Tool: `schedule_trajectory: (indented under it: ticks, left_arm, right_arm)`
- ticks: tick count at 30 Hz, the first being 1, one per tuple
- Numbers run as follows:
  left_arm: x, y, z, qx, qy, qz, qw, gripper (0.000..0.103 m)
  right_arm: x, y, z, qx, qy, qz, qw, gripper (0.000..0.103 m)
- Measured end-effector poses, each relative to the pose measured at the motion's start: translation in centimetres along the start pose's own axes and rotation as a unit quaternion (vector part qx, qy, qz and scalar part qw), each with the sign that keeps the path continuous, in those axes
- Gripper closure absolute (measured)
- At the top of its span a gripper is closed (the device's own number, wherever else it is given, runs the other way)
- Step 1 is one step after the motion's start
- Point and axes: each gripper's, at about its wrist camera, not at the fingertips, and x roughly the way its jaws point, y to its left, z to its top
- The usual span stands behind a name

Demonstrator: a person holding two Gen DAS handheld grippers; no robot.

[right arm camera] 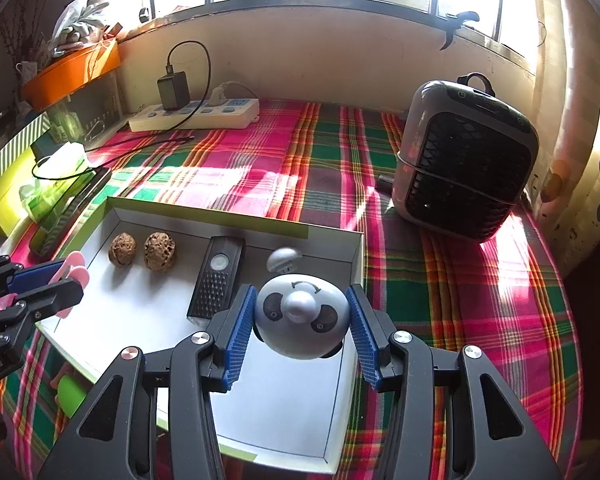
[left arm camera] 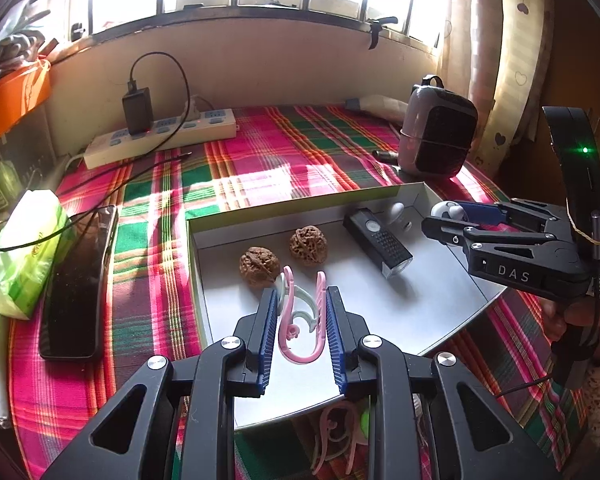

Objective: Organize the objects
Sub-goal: 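Carry the pink earhook with the left tool while the right tool carries the white device into the tray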

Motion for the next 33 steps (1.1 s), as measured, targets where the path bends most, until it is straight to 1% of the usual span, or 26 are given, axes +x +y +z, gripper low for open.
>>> schedule_trajectory:
  ticks: [10, 17, 26, 29, 33]
  left_arm:
    - [1.7, 0.2, 0.3, -0.001, 0.018, 0.001, 0.9998, 0.081]
    - [2.4, 0.3, 0.2, 0.000, 0.023, 0.005, 0.9997, 0.081]
    - [3.4, 0.7, 0.4, -0.005, 0.035, 0.012, 0.9993, 0.081]
    - [3.6, 0.8, 0.3, -0.005, 0.035, 0.019, 0.9992, 0.081]
    - [3.8, 0.8, 0.5, -0.005, 0.035, 0.018, 0.9992, 0.081]
  right_arm:
    - [1.7, 0.4, 0.2, -0.009, 0.018, 0.016, 1.000, 0.055]
    - [2.7, 0.6, 0.4, -0.020, 0.027, 0.008, 0.999, 0.055]
    - [3.3, 0.9, 0.8, -0.030, 0.024, -0.004, 0.999, 0.055]
    - [3.4, 1.0, 0.9, -0.034, 0.021, -0.009, 0.999, 0.055]
    - [3.6, 1.1, 1.0, -0.041, 0.018, -0.020, 0.999, 0.055]
